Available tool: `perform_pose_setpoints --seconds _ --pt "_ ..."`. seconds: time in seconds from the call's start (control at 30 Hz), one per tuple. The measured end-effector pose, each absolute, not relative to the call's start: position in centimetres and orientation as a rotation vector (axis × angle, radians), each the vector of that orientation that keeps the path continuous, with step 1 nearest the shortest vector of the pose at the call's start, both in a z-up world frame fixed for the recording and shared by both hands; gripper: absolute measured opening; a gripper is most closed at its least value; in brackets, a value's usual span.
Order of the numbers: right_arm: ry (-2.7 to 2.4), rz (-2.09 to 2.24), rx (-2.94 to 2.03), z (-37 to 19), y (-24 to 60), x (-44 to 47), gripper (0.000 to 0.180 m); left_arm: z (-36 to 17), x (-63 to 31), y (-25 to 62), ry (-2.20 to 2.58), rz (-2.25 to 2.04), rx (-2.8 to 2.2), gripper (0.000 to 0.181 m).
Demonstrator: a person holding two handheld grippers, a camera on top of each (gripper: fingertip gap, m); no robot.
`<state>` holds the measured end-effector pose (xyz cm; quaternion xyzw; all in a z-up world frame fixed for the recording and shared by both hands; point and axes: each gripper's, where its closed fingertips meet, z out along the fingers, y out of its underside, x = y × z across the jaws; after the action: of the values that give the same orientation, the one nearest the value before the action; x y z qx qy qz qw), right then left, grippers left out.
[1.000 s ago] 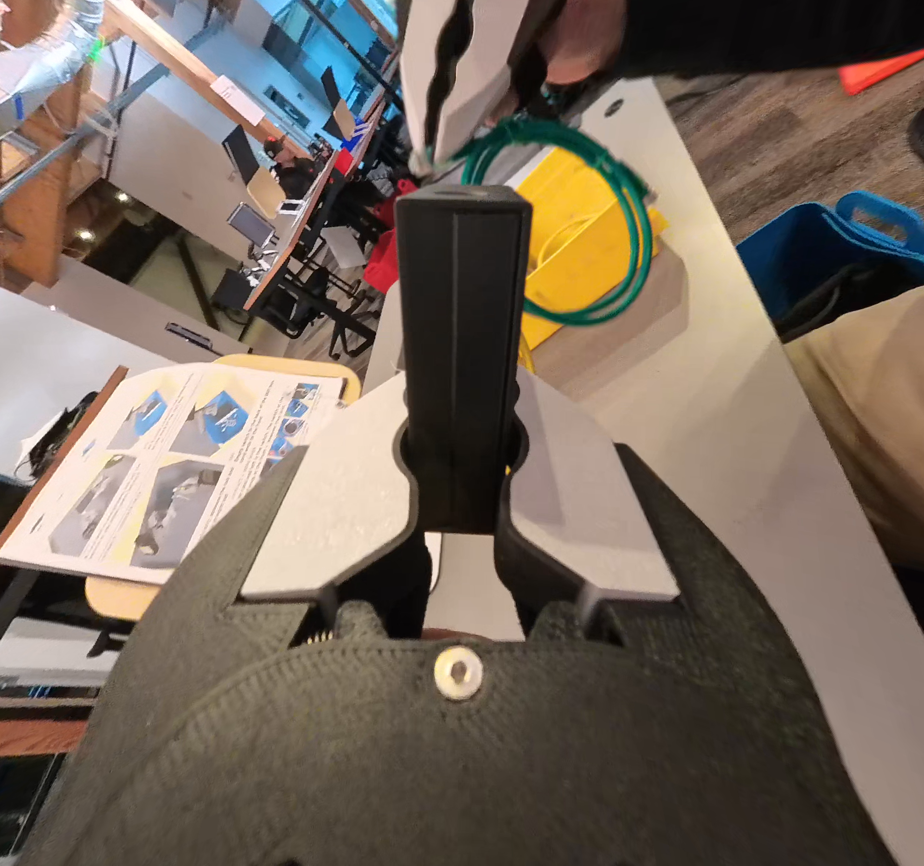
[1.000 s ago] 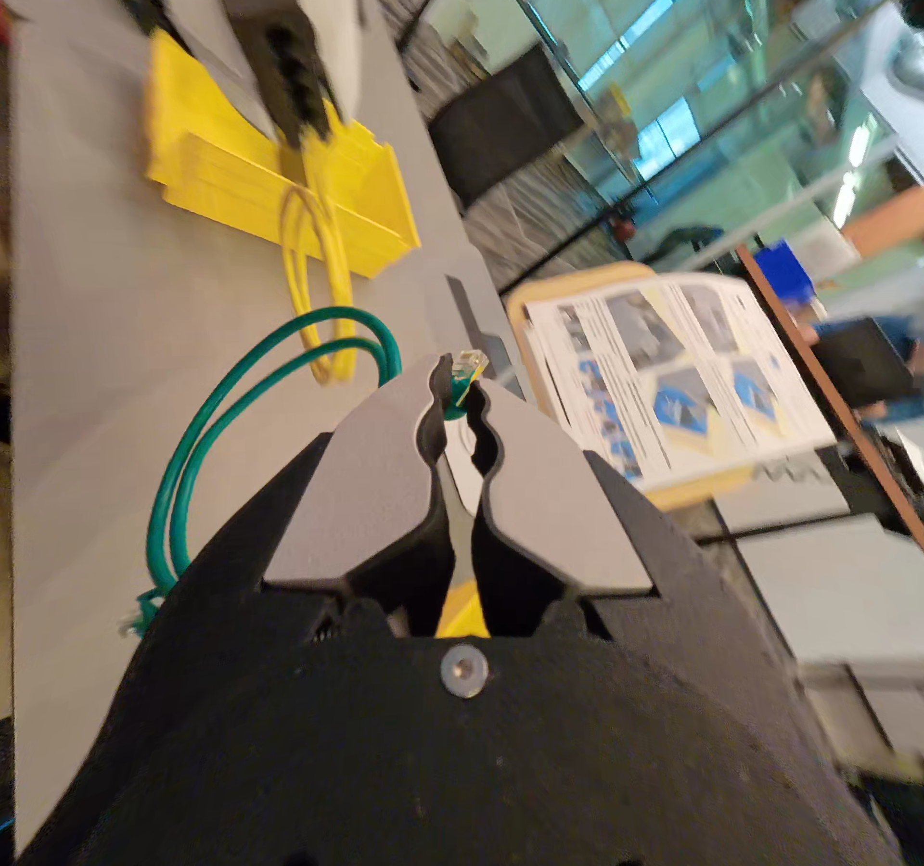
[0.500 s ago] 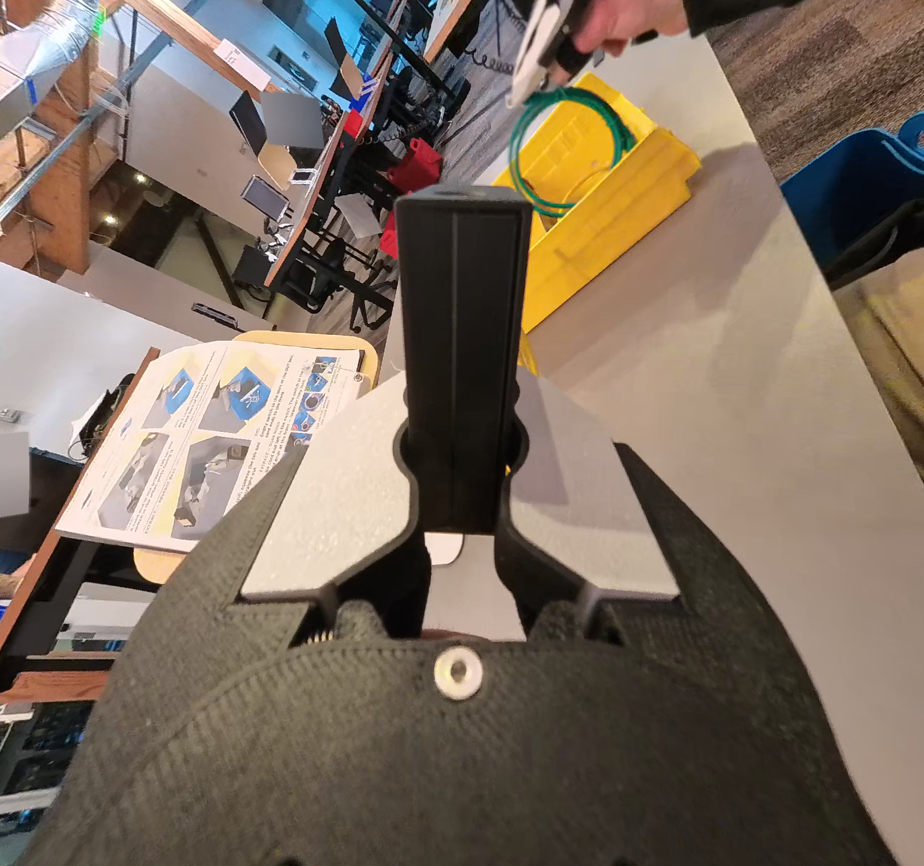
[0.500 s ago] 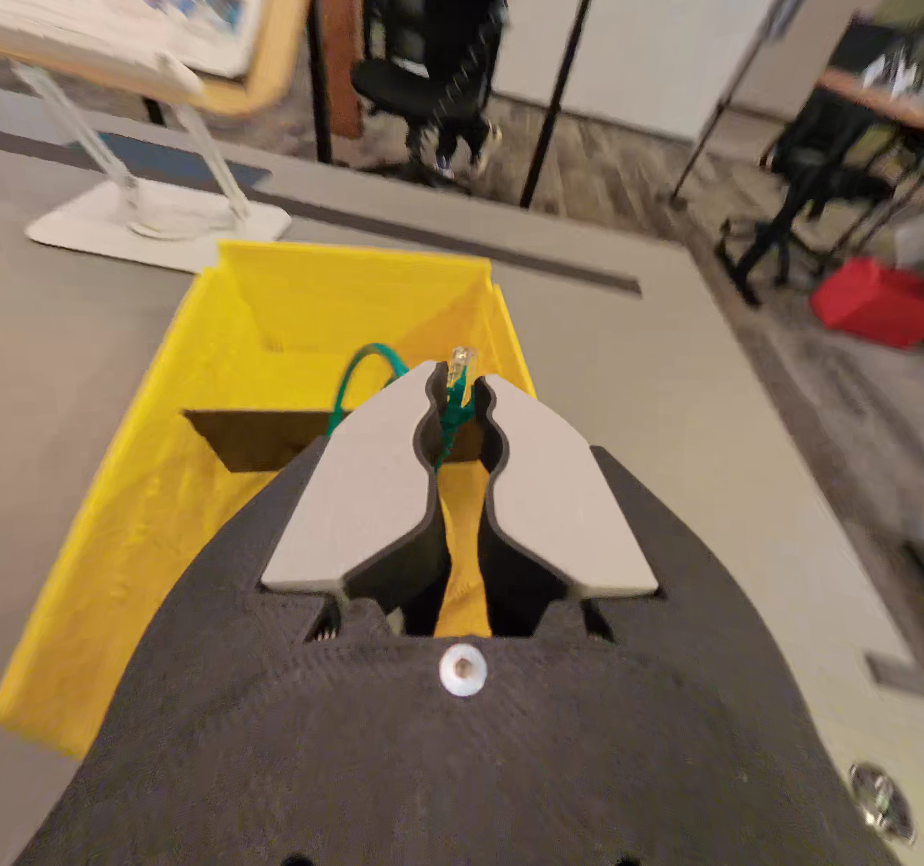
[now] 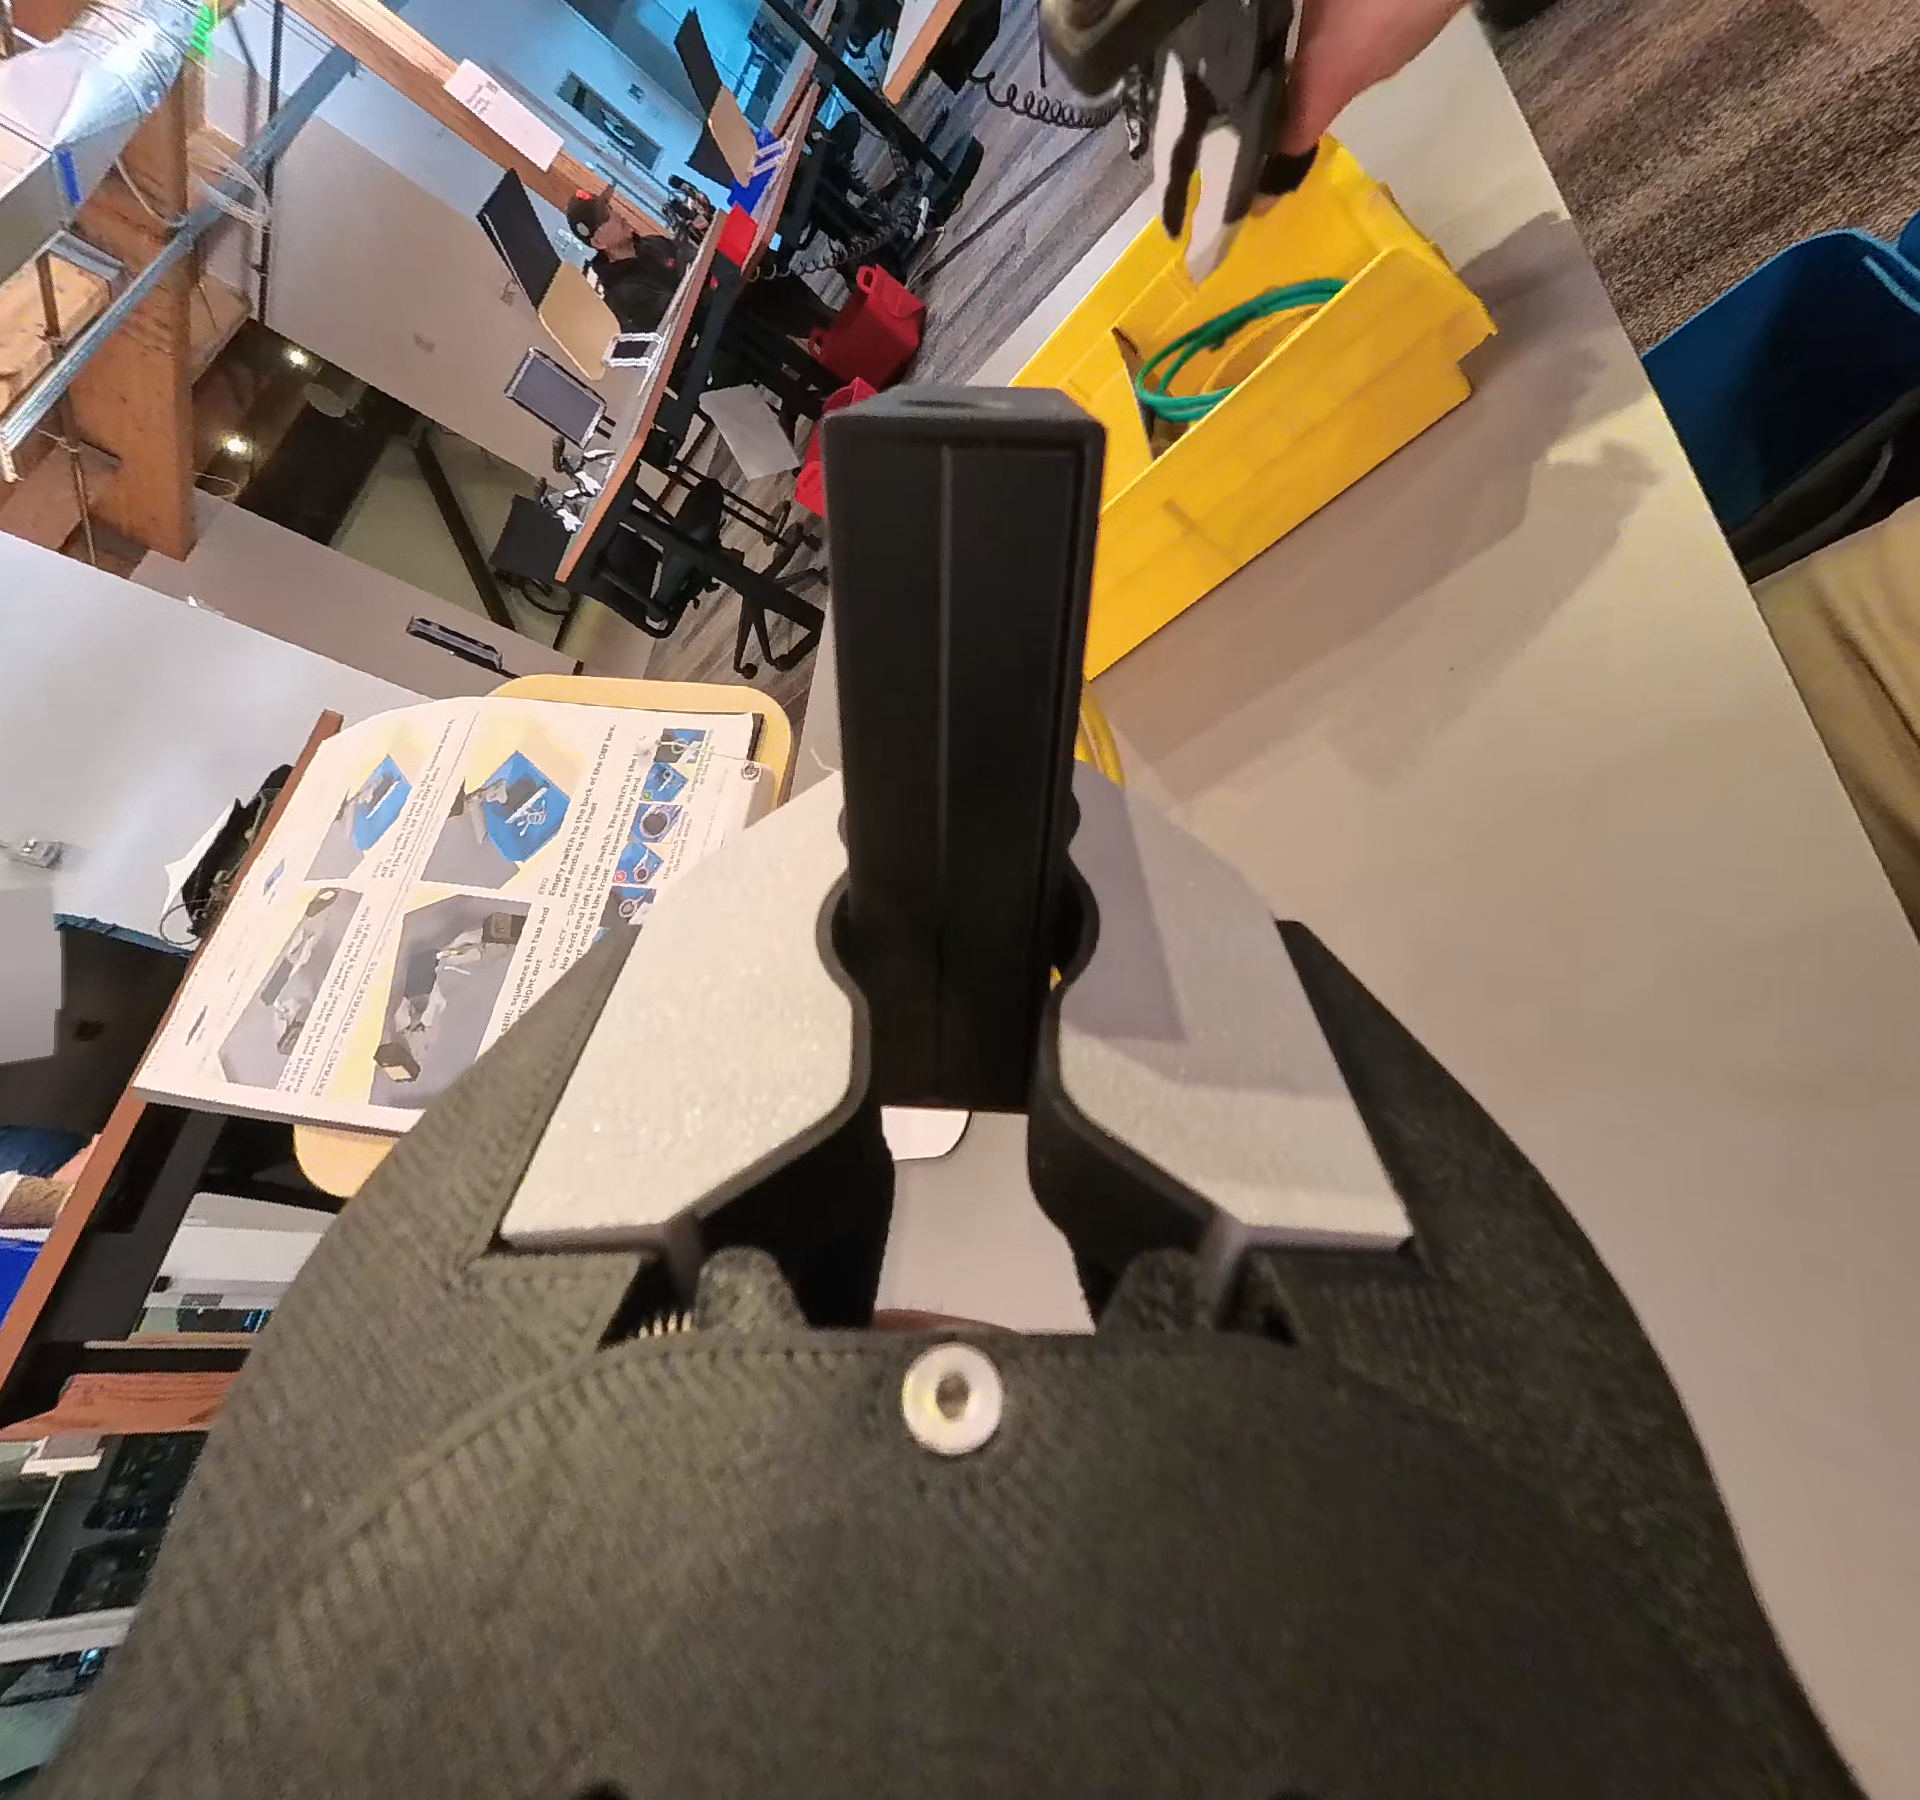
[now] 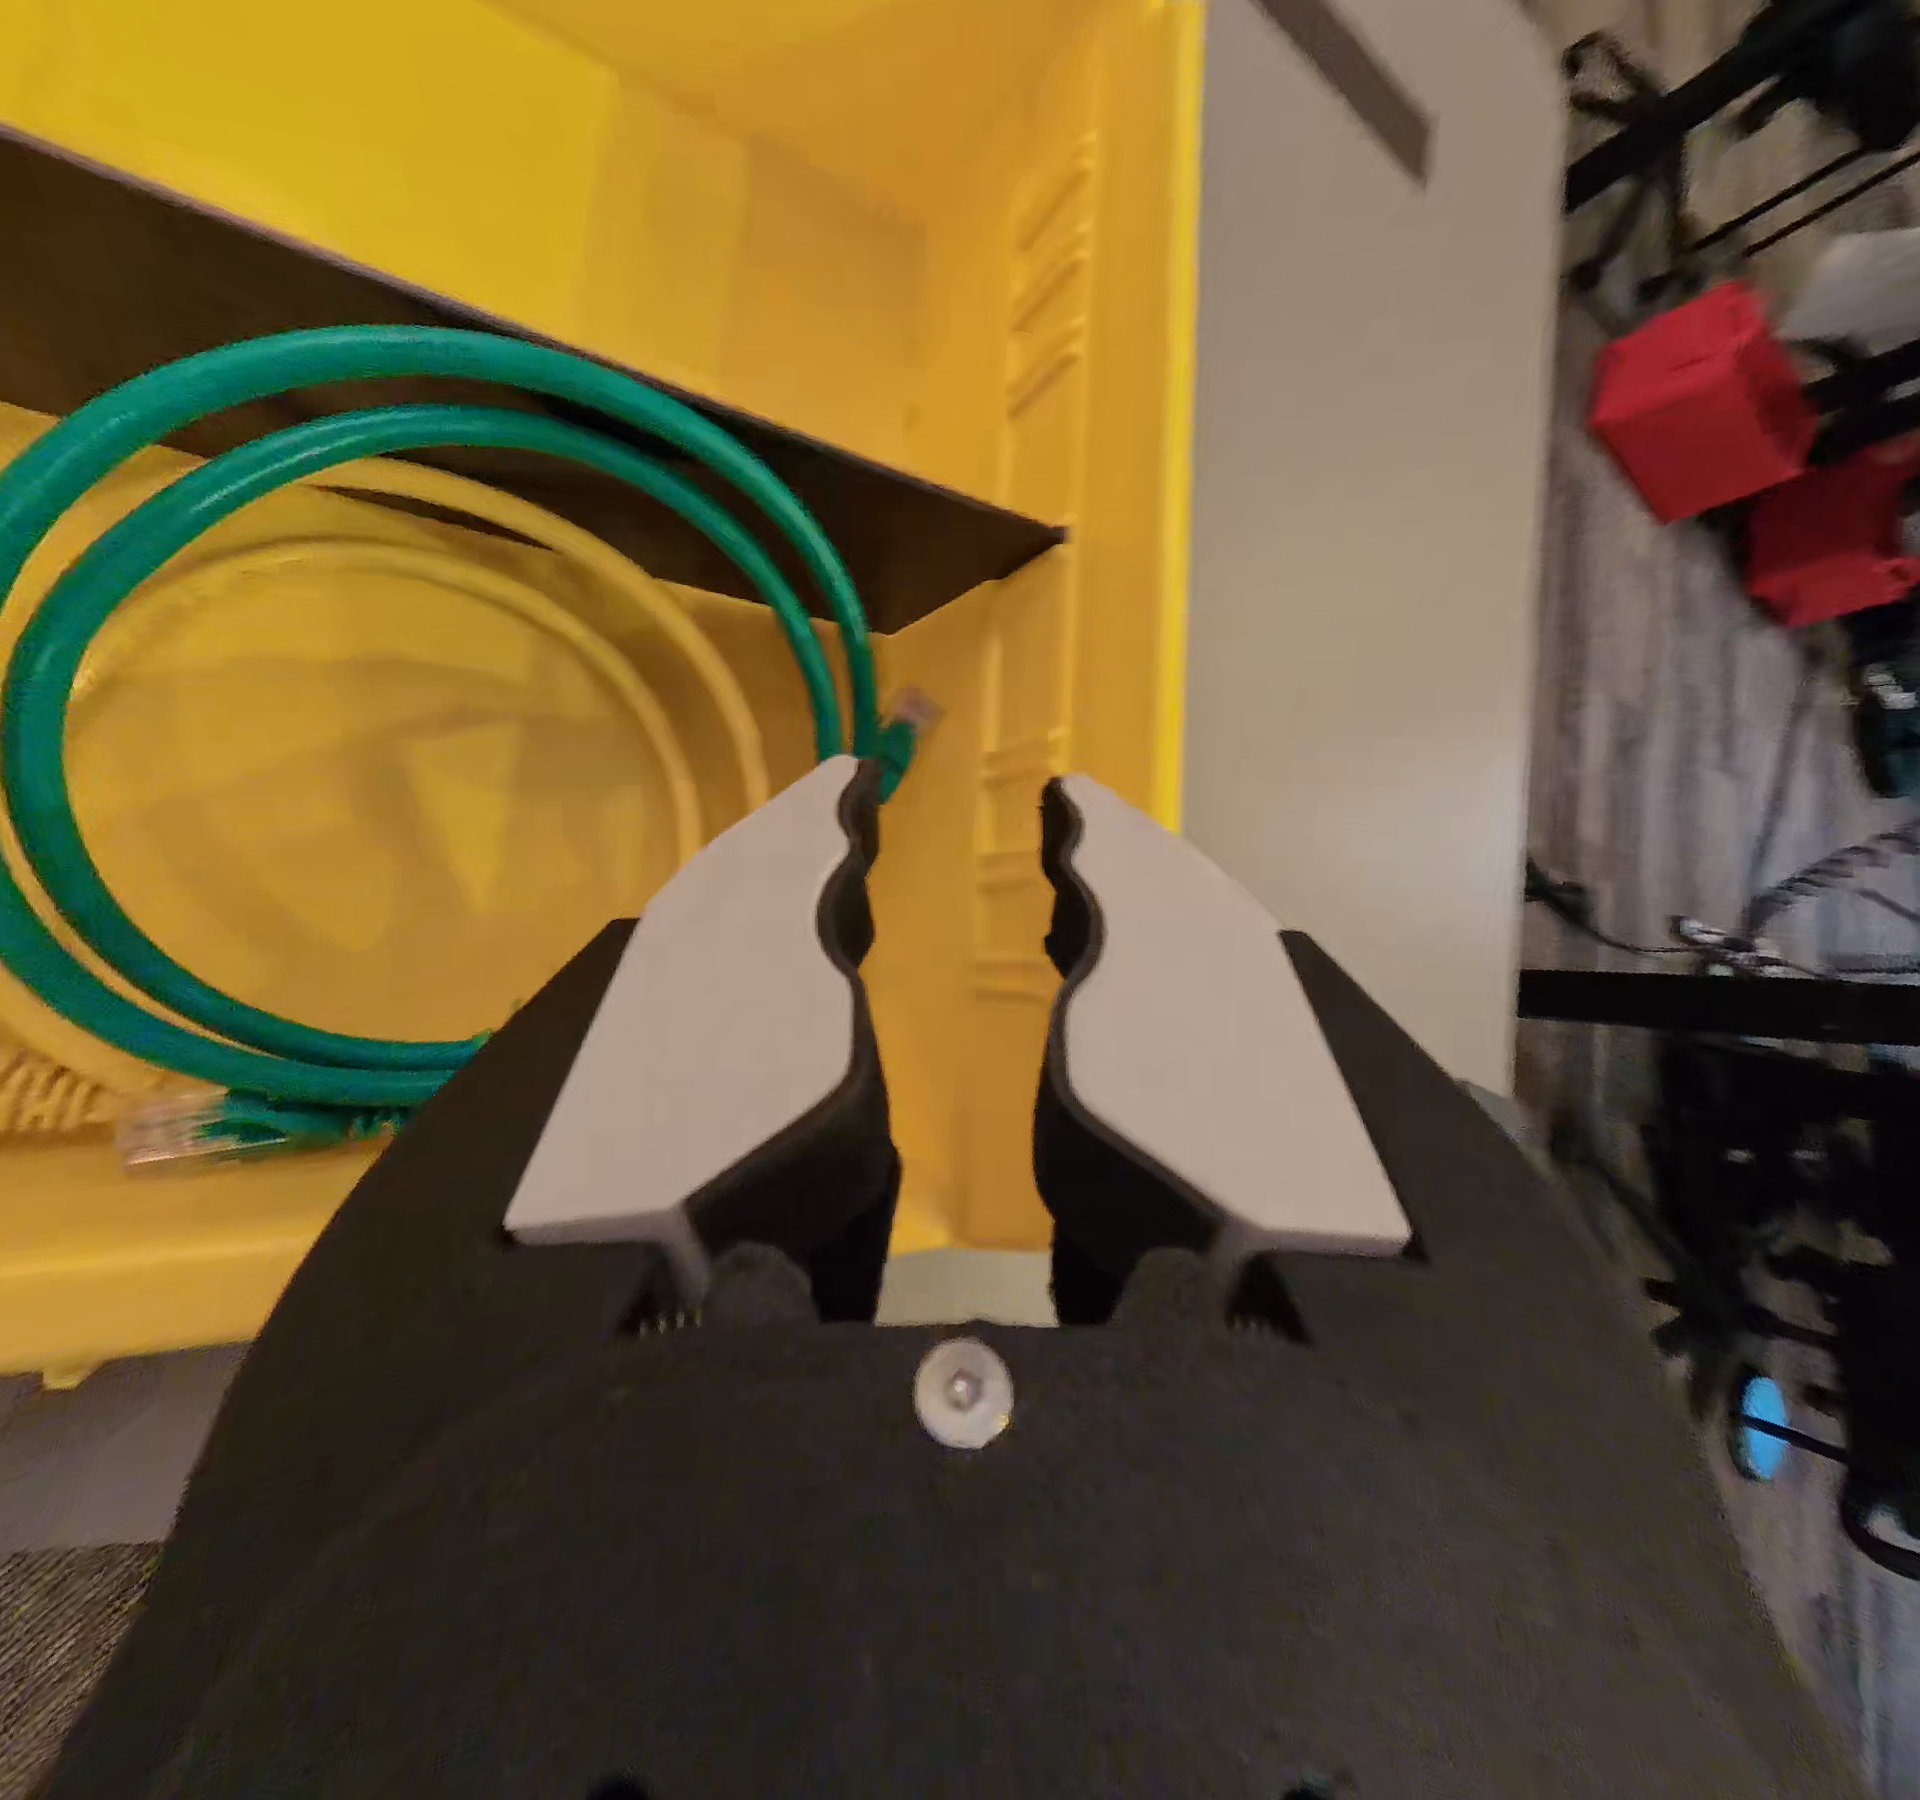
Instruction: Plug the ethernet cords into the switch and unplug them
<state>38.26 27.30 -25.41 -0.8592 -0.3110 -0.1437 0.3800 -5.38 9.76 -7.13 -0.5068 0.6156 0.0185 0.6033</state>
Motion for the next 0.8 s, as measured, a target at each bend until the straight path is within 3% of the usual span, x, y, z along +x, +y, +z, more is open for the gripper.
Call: perform_pose_setpoints --seconds 0.1,0.27,0.43,0.5,0.6,0.8 --pt "-0.834 -0.34 -2.081 -22.3 26.3 36.8 0.047 -7.0 -5.4 9.9 1.414 0.033 -1.169 0.029" --pt "-1.152 -0.032 -1.625 -12.8 20.9 23.9 0.042 -7.1 -4.5 9.4 1.418 0.002 -1.131 0.029" --pt "-1.455 0.16 -1.227 -7.8 13.5 11.8 0.041 -7.2 -2.7 8.0 1.445 -0.016 -1.074 0.029" --pt "-1.546 0.173 -1.126 -7.5 11.3 7.8 0.044 -7.3 -2.0 7.5 1.465 -0.025 -1.053 0.029" --pt "-1.613 0.22 -0.942 -7.1 8.3 2.7 0.03 -7.2 -1.4 6.8 1.479 -0.022 -1.021 0.029" --pt "-1.688 0.232 -0.854 -8.9 7.3 -1.9 0.027 -7.0 -0.5 5.6 1.5 -0.017 -0.977 0.029"
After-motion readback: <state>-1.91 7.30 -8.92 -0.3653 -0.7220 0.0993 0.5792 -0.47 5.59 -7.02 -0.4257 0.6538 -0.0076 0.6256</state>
